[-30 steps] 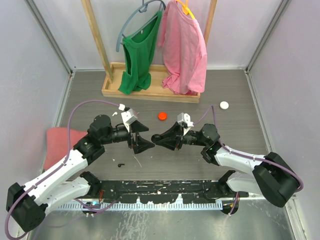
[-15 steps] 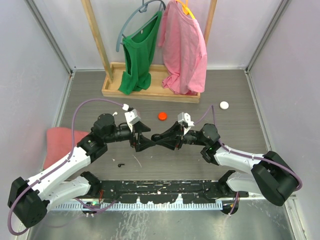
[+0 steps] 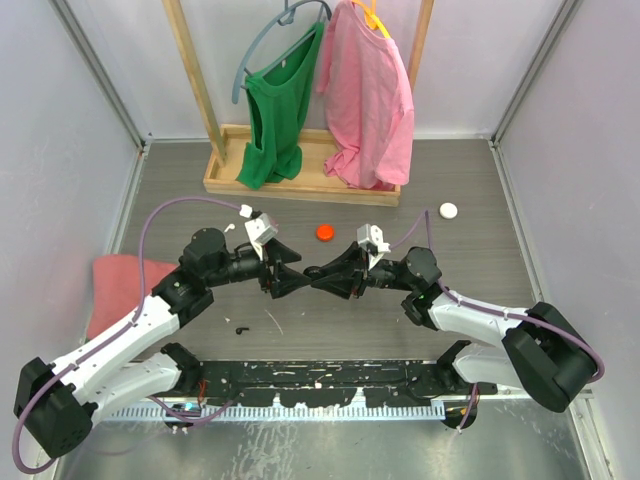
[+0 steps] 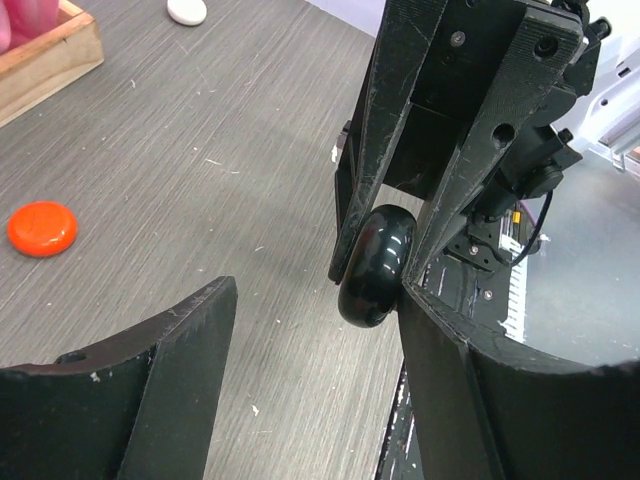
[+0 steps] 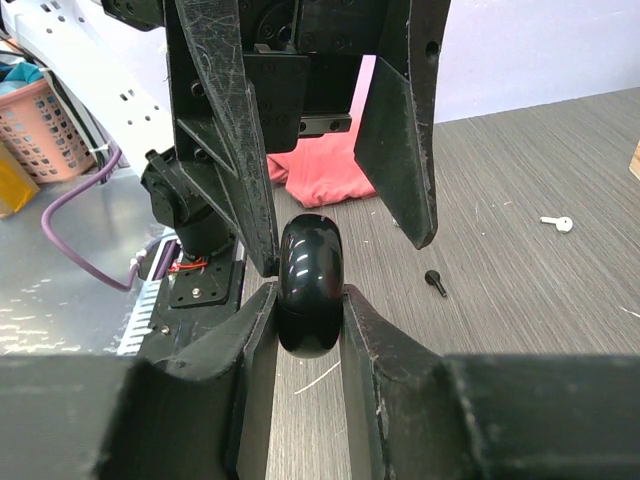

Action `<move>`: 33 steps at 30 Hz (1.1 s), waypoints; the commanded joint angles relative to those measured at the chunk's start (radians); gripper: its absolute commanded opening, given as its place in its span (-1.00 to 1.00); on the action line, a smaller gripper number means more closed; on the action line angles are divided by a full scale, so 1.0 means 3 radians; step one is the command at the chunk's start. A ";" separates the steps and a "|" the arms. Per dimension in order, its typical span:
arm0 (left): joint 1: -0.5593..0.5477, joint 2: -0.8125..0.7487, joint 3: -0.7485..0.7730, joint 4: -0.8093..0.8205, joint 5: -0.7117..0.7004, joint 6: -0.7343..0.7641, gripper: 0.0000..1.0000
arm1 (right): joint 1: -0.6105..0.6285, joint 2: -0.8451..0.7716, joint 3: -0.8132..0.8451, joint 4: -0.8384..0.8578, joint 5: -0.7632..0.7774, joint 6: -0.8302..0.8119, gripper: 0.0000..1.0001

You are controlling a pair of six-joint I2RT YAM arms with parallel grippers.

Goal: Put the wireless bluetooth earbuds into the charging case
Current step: Open the charging case.

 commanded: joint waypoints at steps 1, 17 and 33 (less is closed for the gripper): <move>0.0008 -0.0041 0.0165 0.0208 -0.0209 -0.0094 0.32 | 0.0013 -0.0011 -0.0008 0.0245 -0.0126 0.0054 -0.83; 0.0007 -0.0037 0.0303 0.0129 -0.0614 -0.0355 0.35 | 0.0015 -0.0026 -0.0003 0.0251 -0.0161 0.0070 -0.83; 0.0007 -0.0066 0.0350 0.0022 -0.0720 -0.0386 0.45 | 0.0013 -0.0008 -0.0014 0.0213 -0.0042 0.0035 -0.83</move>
